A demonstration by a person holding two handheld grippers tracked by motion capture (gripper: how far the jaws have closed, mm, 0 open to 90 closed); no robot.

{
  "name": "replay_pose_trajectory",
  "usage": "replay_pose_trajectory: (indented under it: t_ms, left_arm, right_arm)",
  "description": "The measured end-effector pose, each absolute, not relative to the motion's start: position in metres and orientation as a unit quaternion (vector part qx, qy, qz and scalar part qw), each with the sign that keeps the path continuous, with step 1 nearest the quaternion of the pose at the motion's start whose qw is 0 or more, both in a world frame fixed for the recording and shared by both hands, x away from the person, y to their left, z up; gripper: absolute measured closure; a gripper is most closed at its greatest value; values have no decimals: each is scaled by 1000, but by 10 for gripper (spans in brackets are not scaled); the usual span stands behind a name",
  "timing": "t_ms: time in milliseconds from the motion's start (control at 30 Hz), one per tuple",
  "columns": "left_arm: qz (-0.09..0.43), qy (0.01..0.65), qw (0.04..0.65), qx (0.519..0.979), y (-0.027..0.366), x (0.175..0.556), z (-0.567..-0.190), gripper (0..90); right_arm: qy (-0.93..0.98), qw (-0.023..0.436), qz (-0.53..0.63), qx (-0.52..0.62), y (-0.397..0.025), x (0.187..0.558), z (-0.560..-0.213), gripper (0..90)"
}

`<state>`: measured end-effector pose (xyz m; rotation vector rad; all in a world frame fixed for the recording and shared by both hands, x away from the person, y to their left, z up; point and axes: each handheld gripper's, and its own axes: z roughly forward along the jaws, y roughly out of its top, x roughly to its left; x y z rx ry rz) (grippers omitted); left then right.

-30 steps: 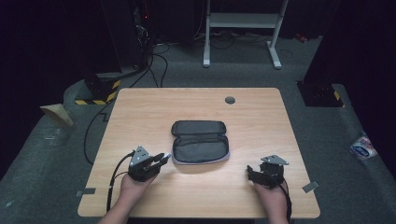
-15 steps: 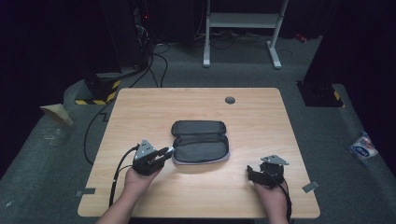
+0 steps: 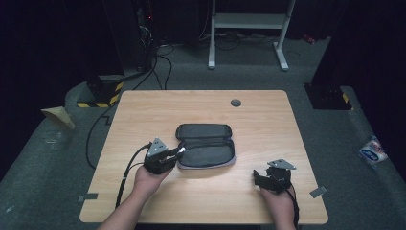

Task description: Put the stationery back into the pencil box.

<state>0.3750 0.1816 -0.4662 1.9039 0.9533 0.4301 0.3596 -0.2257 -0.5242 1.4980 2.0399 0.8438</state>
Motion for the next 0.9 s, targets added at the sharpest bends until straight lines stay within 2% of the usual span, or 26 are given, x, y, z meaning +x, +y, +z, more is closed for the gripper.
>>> replay_pose_trajectory:
  t_ms: [467, 900]
  left_arm:
    - [159, 389, 452, 787, 165, 383, -477, 728]
    - [168, 385, 425, 802, 156, 385, -485, 725]
  right_arm:
    - [744, 234, 307, 546, -226, 360, -524, 173]
    - [744, 234, 307, 546, -226, 360, -524, 174]
